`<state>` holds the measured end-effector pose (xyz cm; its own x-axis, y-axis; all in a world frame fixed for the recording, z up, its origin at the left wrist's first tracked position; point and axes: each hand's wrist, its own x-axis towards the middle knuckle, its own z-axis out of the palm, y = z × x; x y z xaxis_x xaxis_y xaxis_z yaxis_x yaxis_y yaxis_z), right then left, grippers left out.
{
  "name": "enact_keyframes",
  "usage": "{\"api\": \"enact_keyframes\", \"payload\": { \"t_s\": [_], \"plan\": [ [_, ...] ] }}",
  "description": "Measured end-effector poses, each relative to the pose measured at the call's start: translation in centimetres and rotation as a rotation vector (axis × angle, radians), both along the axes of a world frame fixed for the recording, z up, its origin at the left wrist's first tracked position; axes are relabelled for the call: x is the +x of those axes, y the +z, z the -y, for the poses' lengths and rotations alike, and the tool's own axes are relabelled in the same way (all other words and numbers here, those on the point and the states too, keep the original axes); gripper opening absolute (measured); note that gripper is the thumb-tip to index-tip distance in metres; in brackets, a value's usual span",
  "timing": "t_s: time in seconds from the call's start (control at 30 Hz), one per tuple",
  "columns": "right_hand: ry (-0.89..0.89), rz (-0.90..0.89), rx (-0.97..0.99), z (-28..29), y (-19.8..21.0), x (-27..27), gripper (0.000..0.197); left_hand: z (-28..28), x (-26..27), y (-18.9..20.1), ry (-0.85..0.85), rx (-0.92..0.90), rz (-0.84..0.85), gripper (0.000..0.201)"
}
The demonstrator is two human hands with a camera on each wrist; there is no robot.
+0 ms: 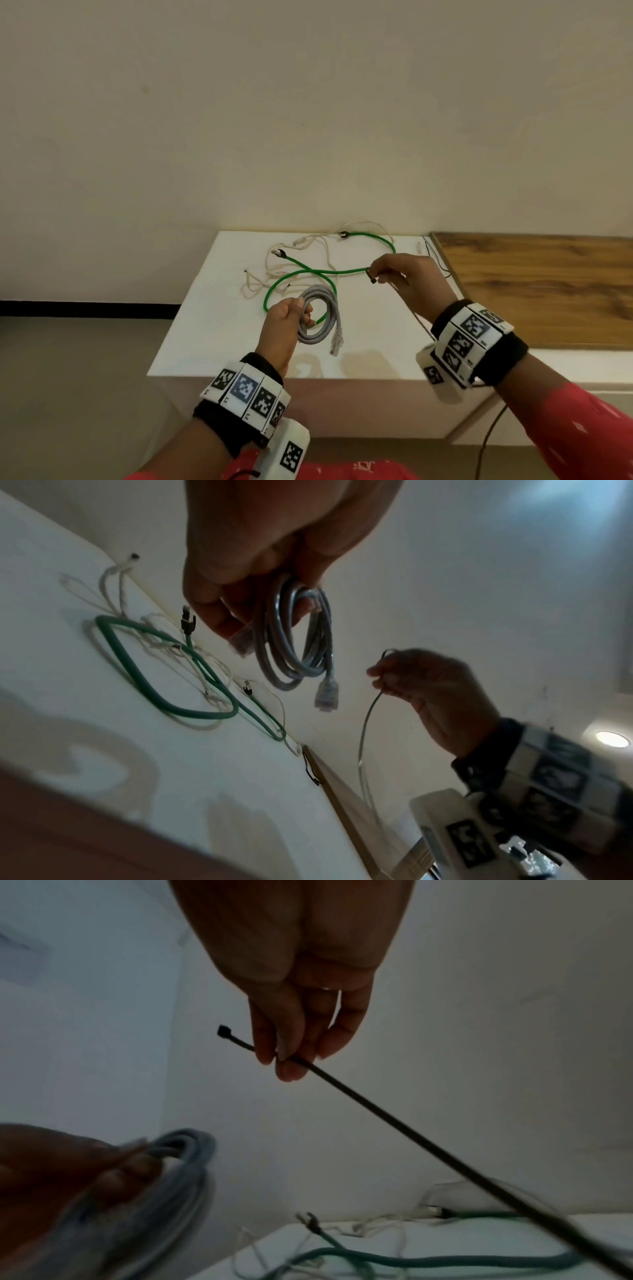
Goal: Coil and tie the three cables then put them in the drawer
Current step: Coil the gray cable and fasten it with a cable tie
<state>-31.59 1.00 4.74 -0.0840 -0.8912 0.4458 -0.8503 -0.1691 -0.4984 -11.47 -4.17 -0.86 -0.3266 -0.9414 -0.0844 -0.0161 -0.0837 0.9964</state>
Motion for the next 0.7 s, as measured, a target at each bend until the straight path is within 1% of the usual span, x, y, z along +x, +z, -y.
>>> {"api": "enact_keyframes", "payload": {
  "t_s": [0.07,0.1,0.17,0.23,0.37,0.47,0.57,0.7],
  "plan": [
    [0.009,0.148,0.07,-1.5,0.5,2.6,0.02,-0.6,0.2,0.1,0.008,-0.033,0.016,0.036],
    [0.006,0.195,0.096,-1.9,0.4,3.5,0.022,-0.8,0.2,0.0,0.01,-0.044,0.021,0.036],
    [-0.015,0.248,0.14,-2.5,0.2,5.2,0.018,-1.5,0.6,0.1,0.019,-0.079,0.045,0.036],
    [-0.036,0.267,0.2,-3.1,-0.2,6.6,0.012,-2.2,1.0,0.3,0.019,-0.124,0.076,0.035],
    [-0.085,0.283,0.267,-4.1,-1.5,8.7,0.007,-3.5,1.6,0.8,0.007,-0.226,0.136,0.032],
    [-0.181,0.34,0.294,-4.5,-1.9,9.8,0.019,-4.4,1.9,1.0,0.009,-0.287,0.162,0.03],
    [-0.287,0.389,0.289,-4.7,-2.3,10.4,0.02,-5.4,1.7,1.2,0.013,-0.358,0.205,0.023],
    [-0.406,0.388,0.285,-4.9,-2.5,11.1,0.027,-6.5,1.4,1.4,0.038,-0.461,0.251,0.02]
  ]
}}
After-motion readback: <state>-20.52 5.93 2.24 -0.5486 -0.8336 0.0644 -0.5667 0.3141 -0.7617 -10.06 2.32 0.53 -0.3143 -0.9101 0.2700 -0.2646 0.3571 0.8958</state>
